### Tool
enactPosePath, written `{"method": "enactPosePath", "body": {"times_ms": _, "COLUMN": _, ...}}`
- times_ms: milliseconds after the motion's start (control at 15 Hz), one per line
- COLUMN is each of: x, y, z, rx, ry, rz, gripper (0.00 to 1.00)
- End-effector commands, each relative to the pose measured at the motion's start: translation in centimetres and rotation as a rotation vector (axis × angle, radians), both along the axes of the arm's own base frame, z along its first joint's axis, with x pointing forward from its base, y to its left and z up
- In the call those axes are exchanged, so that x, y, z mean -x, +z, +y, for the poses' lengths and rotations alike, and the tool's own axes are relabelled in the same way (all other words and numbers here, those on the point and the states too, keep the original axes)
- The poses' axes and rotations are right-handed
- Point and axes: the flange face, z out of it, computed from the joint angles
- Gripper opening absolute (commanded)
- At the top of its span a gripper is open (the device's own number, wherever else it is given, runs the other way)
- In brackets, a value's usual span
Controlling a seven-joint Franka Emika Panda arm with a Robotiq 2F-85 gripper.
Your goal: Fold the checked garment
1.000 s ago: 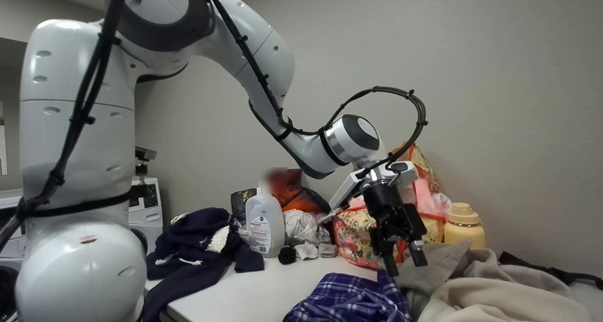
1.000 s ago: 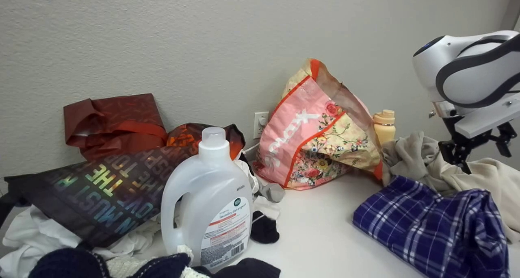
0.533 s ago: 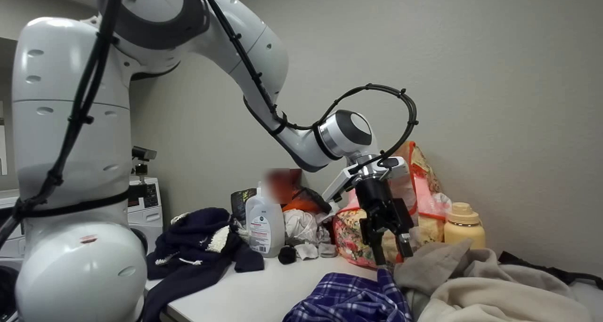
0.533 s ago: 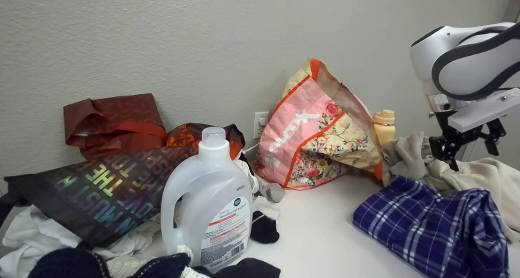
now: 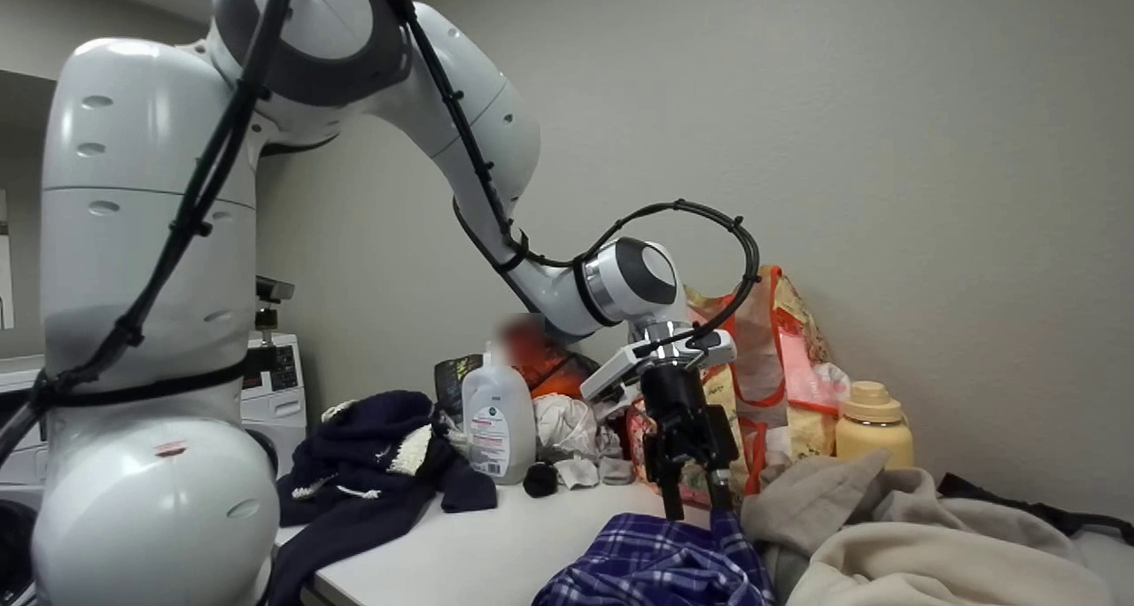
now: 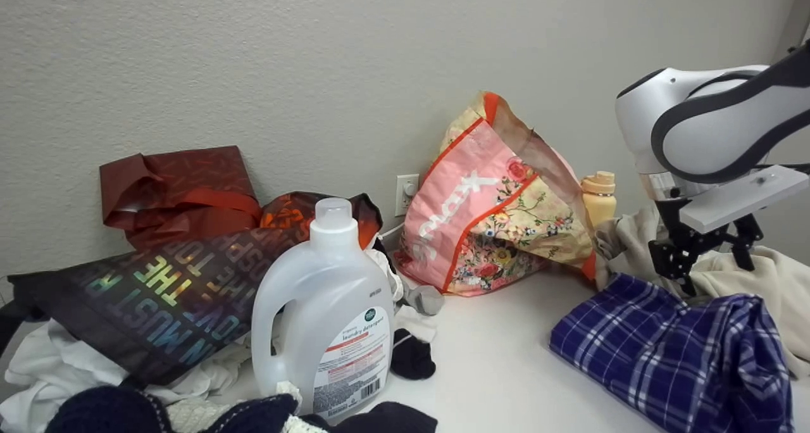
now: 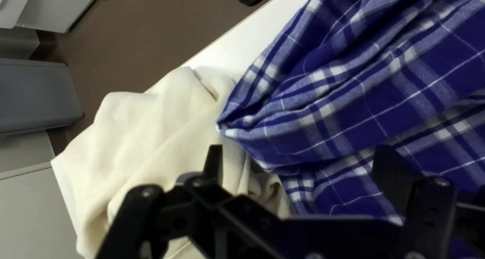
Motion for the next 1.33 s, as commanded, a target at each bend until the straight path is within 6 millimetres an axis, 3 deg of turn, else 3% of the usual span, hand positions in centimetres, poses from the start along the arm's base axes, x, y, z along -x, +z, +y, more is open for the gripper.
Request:
{"method": "enactPosePath", "body": {"times_ms": 0, "x": 0.5, "y": -2.5, "z": 0.0, "rx": -0.01, "ry": 0.017, "rz": 0.033, "gripper": 1.0}}
{"method": "enactPosePath", "body": {"times_ms": 267, "x": 1.0, "y": -5.9, "z": -1.3, "rx": 0.034, "ry": 0.002, "rz": 0.114, "gripper": 1.0}}
{"method": "enactPosePath", "body": {"times_ms": 733, "x": 3.0, "y": -9.1, "z": -5.4, "rx": 0.156, "ry": -0.042, "rz": 0.239, "gripper": 1.0}}
{"method": "enactPosePath", "body": {"times_ms": 1067, "x": 3.7, "y": -9.4, "z": -6.1, "rx": 0.152, "ry": -0.053, "rz": 0.292, "gripper": 1.0}}
{"method": "enactPosePath", "body": {"times_ms": 1267, "x": 3.2, "y": -7.7, "z": -5.9, "rx": 0.141, "ry": -0.046, "rz": 0.282, "gripper": 1.0}}
